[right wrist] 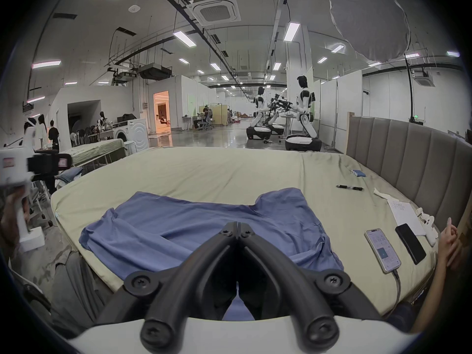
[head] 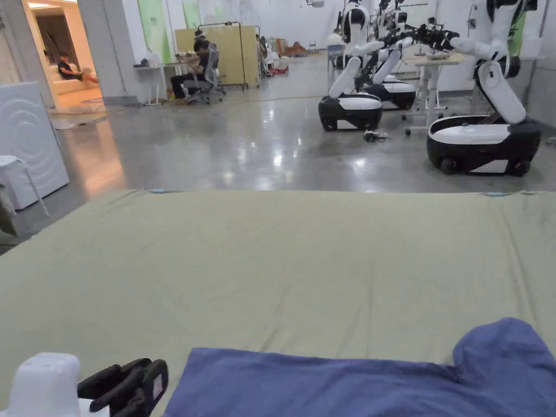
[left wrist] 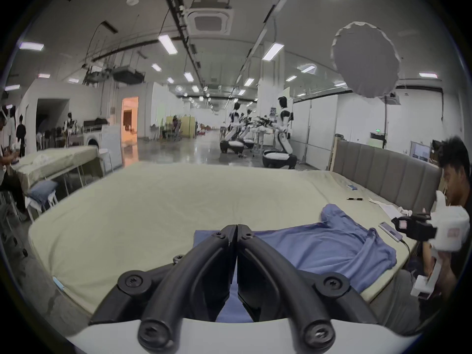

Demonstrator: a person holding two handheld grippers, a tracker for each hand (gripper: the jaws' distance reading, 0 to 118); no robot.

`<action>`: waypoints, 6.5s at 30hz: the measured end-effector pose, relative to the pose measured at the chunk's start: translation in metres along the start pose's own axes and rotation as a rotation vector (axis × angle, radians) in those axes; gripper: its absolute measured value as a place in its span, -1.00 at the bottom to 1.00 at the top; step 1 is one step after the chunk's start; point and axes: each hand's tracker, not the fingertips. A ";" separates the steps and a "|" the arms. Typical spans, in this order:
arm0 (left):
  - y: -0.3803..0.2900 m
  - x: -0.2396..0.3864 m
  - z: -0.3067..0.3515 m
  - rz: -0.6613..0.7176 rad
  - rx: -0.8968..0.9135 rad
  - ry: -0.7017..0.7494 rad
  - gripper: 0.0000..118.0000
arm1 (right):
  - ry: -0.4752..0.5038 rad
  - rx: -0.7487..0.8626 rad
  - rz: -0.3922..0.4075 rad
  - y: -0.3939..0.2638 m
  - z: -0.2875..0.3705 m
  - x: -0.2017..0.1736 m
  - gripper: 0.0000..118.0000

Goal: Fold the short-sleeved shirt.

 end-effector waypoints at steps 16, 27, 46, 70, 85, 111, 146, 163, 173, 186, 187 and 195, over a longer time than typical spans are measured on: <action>-0.001 -0.082 -0.289 0.158 -0.605 0.131 -0.07 | -0.049 -0.135 -0.113 -0.020 -0.023 0.039 -1.00; -0.009 -0.025 -0.319 -0.228 -0.739 0.250 -0.79 | -0.125 -0.187 -0.081 0.009 -0.051 0.066 -0.98; -0.009 -0.021 -0.306 -0.202 -0.786 0.236 -0.79 | -0.202 -0.760 -0.193 0.017 -0.295 0.195 -0.10; -0.064 -0.074 -0.010 0.104 -0.457 -0.143 -0.89 | -0.174 -0.427 -0.186 -0.012 0.009 0.139 -1.00; -0.069 -0.067 0.030 0.083 -0.141 -0.079 -0.15 | -0.216 -0.398 -0.153 -0.050 0.010 0.143 0.07; -0.040 0.002 0.088 -0.006 0.177 -0.090 -0.95 | 0.038 -0.023 -0.124 0.032 0.001 -0.014 -1.00; -0.138 -0.113 -0.066 0.987 -0.299 -0.420 -0.76 | 0.104 -0.205 -0.211 0.011 0.004 -0.012 -1.00; -0.053 -0.155 0.015 0.714 -0.095 -0.257 -0.78 | 0.108 -0.197 -0.303 0.006 -0.007 -0.009 -1.00; -0.124 -0.160 -0.055 0.906 -0.307 -0.369 0.26 | 0.076 -0.204 -0.247 -0.003 0.008 0.012 -1.00; -0.125 -0.130 -0.072 0.937 -0.215 -0.348 -0.84 | 0.055 -0.221 -0.239 -0.010 0.013 0.022 -1.00; -0.118 -0.138 -0.067 0.962 -0.215 -0.405 -0.84 | 0.049 -0.223 -0.240 -0.011 0.013 0.023 -1.00; -0.039 -0.142 -0.003 0.694 -0.095 -0.343 -0.84 | 0.057 -0.227 -0.289 -0.018 0.009 0.030 -1.00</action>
